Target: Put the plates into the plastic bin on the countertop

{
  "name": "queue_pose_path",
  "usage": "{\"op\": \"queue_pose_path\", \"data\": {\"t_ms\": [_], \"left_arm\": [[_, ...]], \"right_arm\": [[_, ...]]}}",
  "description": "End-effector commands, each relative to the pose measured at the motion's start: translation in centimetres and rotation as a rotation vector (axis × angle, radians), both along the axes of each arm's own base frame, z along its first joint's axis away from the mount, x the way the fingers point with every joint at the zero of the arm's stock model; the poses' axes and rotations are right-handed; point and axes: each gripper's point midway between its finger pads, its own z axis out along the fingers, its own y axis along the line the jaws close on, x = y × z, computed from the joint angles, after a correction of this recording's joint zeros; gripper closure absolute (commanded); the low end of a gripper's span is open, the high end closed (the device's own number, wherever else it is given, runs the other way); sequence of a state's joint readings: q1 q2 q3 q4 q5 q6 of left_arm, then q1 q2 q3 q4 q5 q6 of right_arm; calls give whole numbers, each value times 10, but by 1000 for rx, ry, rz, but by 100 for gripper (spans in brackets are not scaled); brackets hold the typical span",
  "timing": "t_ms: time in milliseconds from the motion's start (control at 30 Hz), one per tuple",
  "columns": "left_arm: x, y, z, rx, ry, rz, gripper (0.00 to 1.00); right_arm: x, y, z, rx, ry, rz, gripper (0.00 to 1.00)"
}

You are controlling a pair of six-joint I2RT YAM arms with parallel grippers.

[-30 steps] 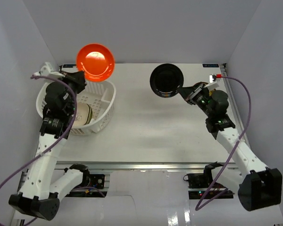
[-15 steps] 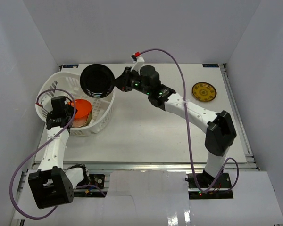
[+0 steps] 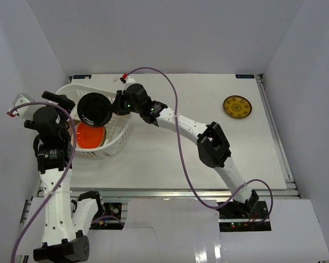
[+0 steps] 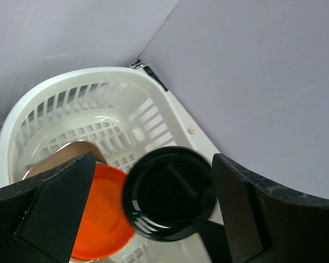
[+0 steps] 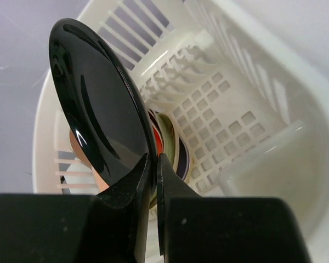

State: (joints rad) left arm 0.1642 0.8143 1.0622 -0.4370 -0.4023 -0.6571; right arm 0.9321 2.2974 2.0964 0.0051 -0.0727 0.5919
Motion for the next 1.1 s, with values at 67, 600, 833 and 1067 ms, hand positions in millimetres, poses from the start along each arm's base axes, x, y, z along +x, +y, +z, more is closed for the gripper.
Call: {"op": "queue_pose_path", "data": {"t_ms": [67, 600, 833, 1067], "left_arm": [[12, -32, 20, 60, -24, -178, 2], [1, -215, -5, -35, -132, -1200, 2], [-46, -281, -11, -9, -204, -1580, 2], [-72, -306, -57, 11, -141, -1739, 2]], "right_arm": [[-35, 34, 12, 23, -12, 75, 68], [60, -347, 4, 26, -21, -638, 46], [57, -577, -87, -5, 152, -1163, 36], [77, -619, -156, 24, 343, -1263, 34]]}}
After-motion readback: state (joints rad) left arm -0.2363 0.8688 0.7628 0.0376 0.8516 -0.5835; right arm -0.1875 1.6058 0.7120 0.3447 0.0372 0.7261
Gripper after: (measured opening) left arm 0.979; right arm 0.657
